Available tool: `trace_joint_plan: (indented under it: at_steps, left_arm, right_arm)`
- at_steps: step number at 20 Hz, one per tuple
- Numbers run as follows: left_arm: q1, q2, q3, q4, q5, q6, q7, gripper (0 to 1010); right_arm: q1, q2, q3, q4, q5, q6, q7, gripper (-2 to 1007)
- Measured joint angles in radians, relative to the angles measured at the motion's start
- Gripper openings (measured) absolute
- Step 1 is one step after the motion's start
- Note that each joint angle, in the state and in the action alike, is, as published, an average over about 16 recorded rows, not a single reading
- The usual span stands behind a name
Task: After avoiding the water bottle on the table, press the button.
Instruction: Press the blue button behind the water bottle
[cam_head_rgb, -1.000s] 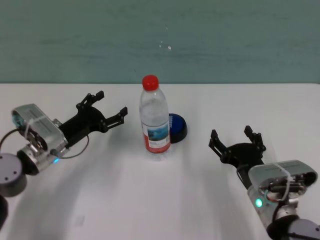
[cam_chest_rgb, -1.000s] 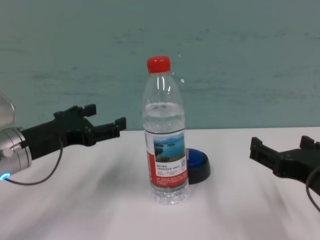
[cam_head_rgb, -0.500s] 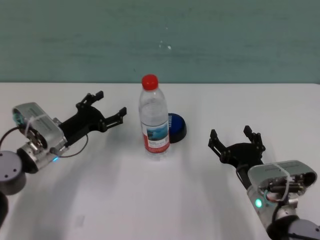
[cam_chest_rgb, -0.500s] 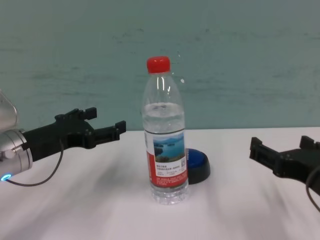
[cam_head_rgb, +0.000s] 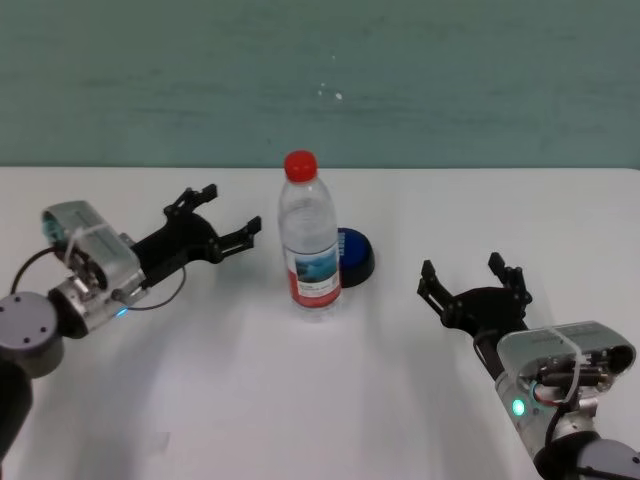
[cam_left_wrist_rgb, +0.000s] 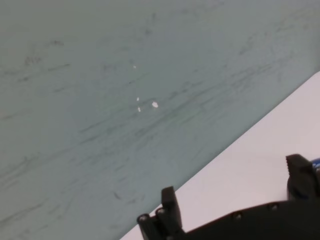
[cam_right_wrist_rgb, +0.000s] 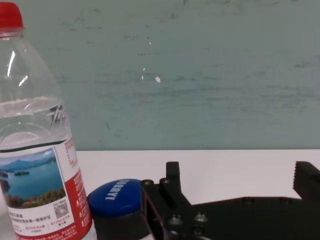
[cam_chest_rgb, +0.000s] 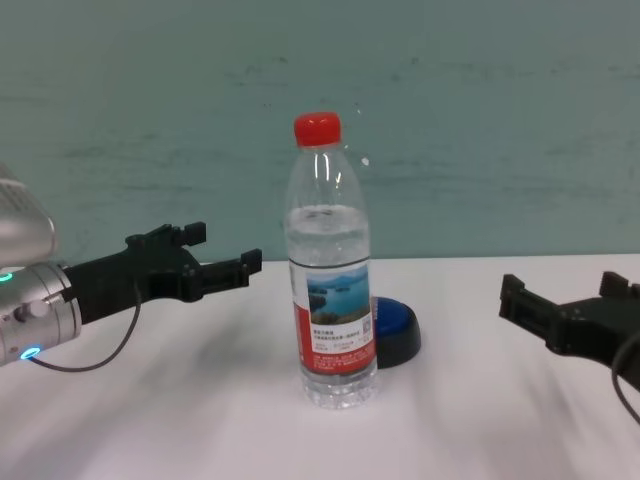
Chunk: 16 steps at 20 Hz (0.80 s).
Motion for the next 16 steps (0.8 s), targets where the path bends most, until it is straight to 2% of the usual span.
trace_joint_plan:
  at_steps: [8,12,16]
  left_arm:
    - [-0.074,-0.040,0.013,0.127,0.019,-0.046,-0.017,1000]
    - [-0.096,-0.055,0.015,0.162,0.028,-0.061,-0.020,1000]
    - [-0.108,-0.063,0.015,0.177,0.035,-0.071,-0.021,1000]
  right_arm:
    - [0.000,0.000,0.000,0.000,0.000,0.000,0.000,1003]
    - [0.000,0.000,0.000,0.000,0.000,0.000,0.000,1003]
    - [0.000,0.000,0.000,0.000,0.000,0.000,0.000,1003]
